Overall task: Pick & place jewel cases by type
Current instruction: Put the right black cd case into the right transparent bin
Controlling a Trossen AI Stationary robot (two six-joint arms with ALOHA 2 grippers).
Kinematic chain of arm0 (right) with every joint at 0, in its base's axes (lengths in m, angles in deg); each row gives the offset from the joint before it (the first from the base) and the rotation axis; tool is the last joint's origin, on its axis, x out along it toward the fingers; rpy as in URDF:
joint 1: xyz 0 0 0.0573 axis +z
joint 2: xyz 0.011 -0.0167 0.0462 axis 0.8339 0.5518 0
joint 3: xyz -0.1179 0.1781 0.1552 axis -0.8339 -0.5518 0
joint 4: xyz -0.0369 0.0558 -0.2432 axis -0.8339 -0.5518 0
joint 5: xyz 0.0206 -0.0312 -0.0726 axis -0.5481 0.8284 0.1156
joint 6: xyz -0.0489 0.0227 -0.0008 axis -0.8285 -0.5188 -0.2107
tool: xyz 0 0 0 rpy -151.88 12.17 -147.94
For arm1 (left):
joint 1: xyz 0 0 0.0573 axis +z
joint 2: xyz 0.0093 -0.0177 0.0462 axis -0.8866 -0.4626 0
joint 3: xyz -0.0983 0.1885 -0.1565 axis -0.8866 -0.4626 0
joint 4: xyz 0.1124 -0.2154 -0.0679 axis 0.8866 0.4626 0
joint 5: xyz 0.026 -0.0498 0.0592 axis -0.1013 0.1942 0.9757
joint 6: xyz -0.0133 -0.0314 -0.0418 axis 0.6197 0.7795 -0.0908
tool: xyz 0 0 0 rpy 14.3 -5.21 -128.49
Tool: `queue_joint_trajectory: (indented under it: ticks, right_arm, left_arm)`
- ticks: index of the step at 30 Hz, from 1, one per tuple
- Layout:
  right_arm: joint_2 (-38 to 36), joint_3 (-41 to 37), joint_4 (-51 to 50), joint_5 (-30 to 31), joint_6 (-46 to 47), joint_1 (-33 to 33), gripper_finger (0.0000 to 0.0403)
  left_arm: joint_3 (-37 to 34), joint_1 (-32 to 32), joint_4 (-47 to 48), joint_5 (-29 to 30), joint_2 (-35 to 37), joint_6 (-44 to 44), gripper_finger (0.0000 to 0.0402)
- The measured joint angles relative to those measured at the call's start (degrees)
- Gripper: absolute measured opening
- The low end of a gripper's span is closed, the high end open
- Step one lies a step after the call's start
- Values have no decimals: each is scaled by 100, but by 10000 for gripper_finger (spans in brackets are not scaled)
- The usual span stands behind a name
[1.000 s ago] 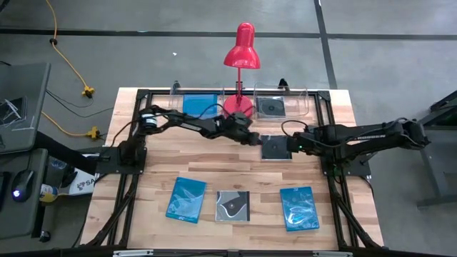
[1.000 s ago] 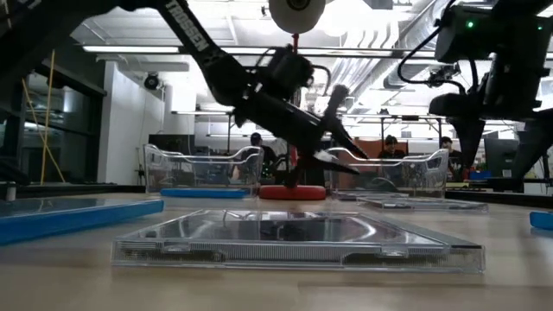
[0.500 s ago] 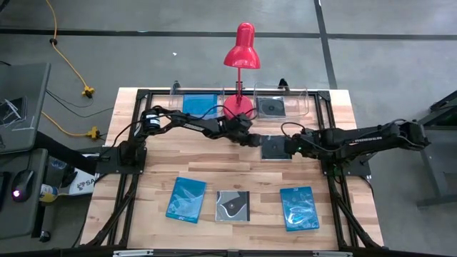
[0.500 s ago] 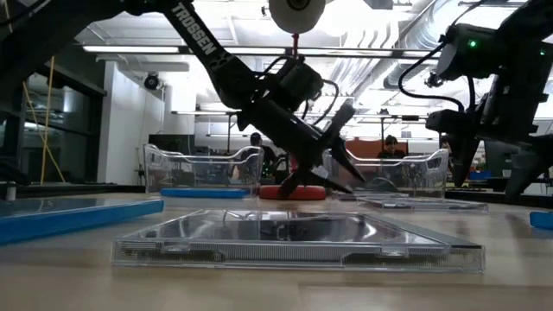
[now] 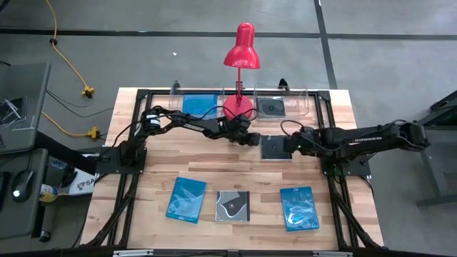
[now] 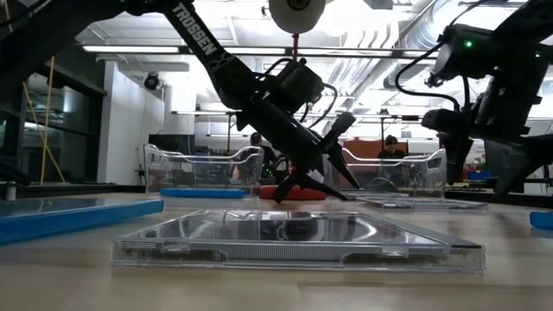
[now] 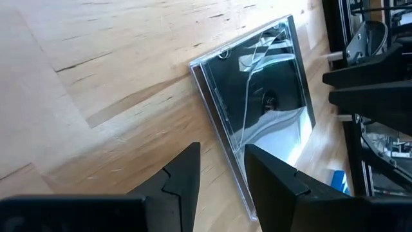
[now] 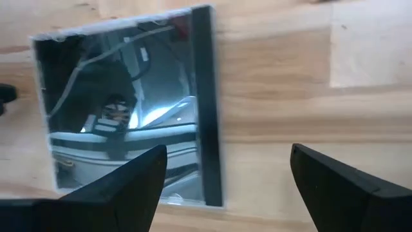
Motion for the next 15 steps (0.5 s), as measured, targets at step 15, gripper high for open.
queue_joint_trajectory:
  ticks: [15]
  right_arm:
    - [-7, -456, 907, -951, -597, -914, 312]
  left_arm:
    - [0, -4, 17, 21, -7, 87, 120]
